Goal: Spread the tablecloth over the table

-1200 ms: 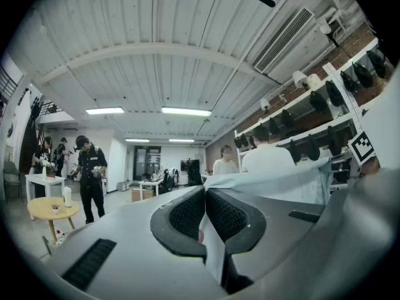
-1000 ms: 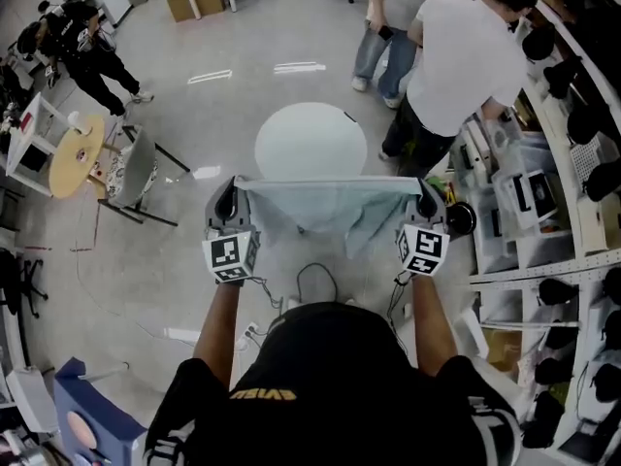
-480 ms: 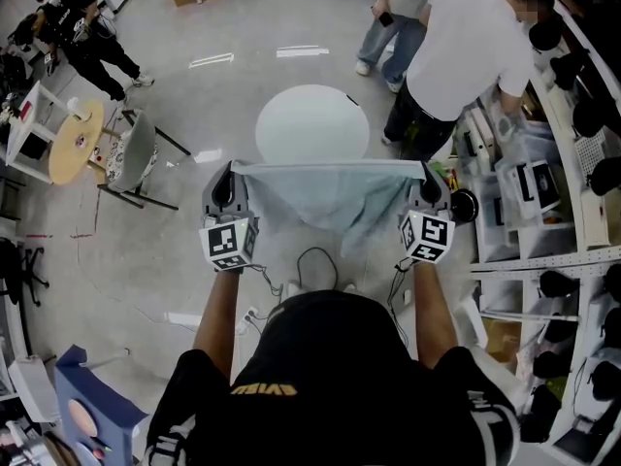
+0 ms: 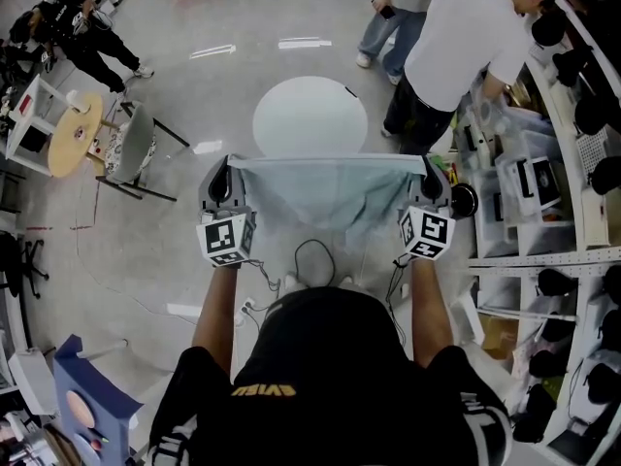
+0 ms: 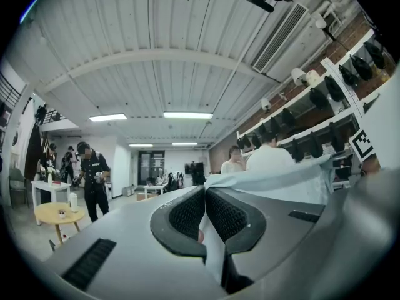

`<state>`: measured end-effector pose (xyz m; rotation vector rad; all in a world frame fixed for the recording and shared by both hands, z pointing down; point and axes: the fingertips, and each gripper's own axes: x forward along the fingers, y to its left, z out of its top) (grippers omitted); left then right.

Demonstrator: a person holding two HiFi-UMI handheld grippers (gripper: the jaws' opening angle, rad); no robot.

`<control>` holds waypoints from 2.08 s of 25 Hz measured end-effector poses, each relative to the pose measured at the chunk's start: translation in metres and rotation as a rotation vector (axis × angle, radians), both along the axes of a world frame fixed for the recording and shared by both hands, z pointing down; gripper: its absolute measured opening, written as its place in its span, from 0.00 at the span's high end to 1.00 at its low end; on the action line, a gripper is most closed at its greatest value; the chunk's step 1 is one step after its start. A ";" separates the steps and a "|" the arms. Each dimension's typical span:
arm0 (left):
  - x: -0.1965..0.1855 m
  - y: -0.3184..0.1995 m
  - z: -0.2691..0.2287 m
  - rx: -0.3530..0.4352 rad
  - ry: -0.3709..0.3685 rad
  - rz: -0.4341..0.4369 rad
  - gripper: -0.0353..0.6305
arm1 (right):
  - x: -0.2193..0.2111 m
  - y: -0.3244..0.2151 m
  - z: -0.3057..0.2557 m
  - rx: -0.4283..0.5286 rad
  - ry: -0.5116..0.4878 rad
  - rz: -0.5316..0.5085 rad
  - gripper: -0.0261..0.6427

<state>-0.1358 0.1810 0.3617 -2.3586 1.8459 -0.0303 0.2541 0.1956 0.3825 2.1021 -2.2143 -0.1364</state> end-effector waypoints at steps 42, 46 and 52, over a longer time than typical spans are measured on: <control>0.060 0.002 -0.013 0.003 -0.050 -0.137 0.91 | 0.070 -0.036 -0.010 0.032 0.018 -0.106 0.92; 0.042 -0.021 -0.011 0.000 -0.043 -0.125 0.91 | 0.053 -0.057 -0.012 0.026 0.029 -0.095 0.92; 0.017 -0.061 -0.008 0.000 -0.016 -0.097 0.91 | 0.029 -0.090 -0.017 0.030 0.035 -0.060 0.91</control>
